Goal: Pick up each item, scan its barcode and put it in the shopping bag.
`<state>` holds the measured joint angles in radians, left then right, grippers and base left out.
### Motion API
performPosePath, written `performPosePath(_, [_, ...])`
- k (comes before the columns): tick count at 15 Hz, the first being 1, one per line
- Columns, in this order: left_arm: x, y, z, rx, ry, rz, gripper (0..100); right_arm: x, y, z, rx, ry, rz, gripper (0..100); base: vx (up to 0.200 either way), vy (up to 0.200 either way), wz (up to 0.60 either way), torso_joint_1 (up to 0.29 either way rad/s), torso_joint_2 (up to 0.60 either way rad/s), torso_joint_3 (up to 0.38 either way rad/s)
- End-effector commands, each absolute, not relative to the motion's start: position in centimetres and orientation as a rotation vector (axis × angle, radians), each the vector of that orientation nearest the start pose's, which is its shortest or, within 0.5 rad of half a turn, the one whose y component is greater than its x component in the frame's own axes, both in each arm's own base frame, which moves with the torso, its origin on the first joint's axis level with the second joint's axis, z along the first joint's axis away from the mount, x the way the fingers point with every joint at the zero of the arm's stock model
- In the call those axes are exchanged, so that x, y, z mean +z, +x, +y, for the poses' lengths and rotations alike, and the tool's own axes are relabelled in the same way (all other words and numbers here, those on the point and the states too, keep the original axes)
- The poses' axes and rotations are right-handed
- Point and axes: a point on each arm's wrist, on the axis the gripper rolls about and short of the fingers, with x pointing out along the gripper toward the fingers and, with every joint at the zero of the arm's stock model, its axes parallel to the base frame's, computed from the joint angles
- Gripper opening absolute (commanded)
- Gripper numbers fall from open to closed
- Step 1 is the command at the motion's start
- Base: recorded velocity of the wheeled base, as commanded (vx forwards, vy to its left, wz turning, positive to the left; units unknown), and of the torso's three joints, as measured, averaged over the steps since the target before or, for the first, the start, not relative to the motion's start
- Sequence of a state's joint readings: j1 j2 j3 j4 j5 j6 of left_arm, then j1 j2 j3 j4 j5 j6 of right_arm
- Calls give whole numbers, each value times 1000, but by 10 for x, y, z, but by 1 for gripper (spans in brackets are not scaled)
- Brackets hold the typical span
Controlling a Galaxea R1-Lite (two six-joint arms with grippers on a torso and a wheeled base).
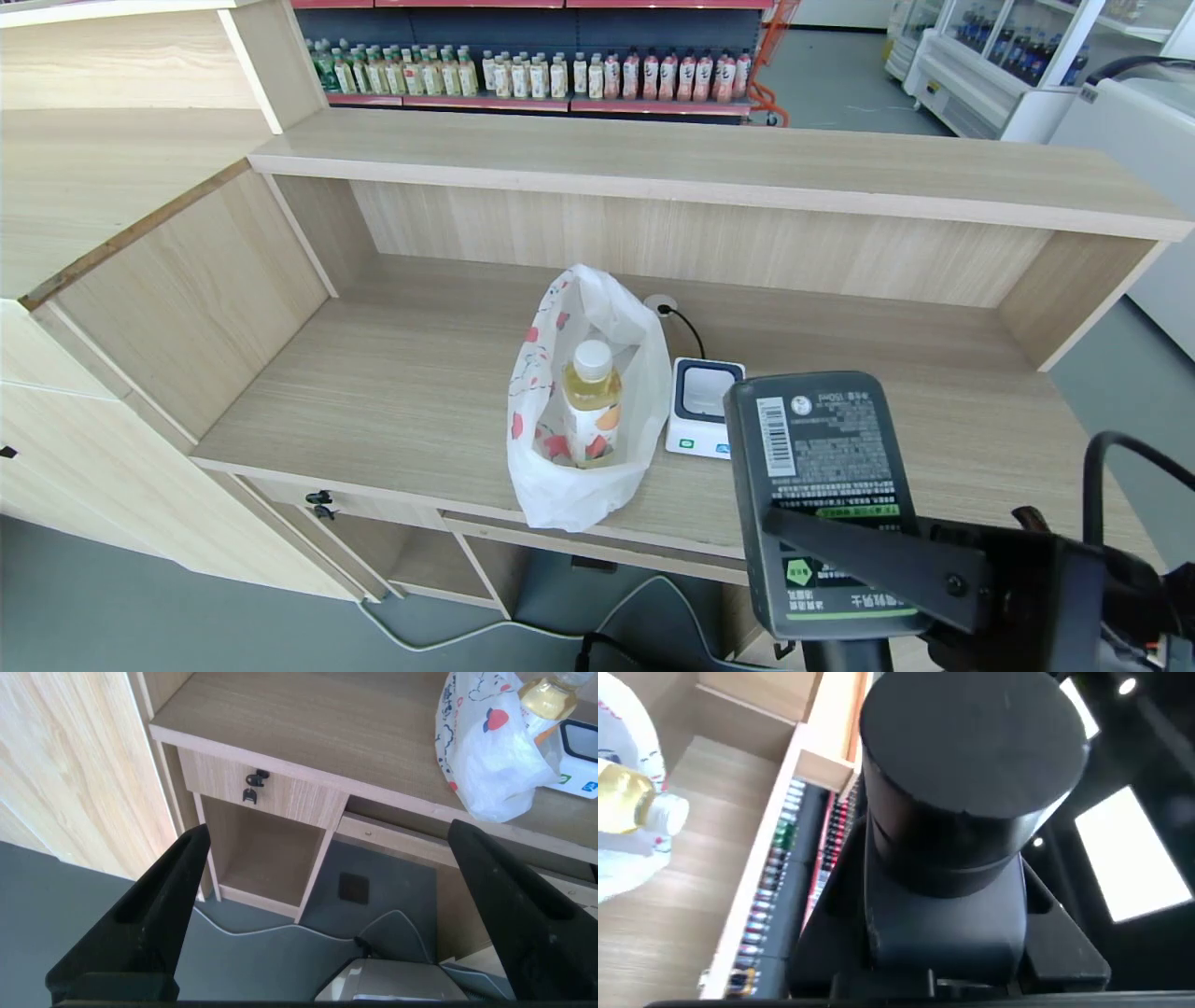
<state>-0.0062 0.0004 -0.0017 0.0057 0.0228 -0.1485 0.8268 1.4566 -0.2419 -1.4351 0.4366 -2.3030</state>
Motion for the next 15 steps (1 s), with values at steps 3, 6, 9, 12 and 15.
performPosePath(3, [75, -23, 1, 17, -149, 3, 100, 193, 118, 151, 242, -1905, -1604, 0, 0, 0, 0, 0, 0, 0])
performPosePath(6, [75, -23, 1, 17, -149, 3, 100, 202, 118, 157, 142, -1884, -1735, 0, 0, 0, 0, 0, 0, 0])
performPosePath(9, [75, -23, 1, 17, -149, 3, 100, 197, 119, 163, 130, -1858, -1817, 0, 0, 0, 0, 0, 0, 0])
performPosePath(12, [75, -23, 1, 17, -149, 3, 100, 187, 122, 168, 180, -1860, -1869, 0, 0, 0, 0, 0, 0, 0])
performPosePath(15, [75, -23, 1, 17, -149, 3, 100, 185, 121, 172, 200, -1847, -1882, 0, 0, 0, 0, 0, 0, 0])
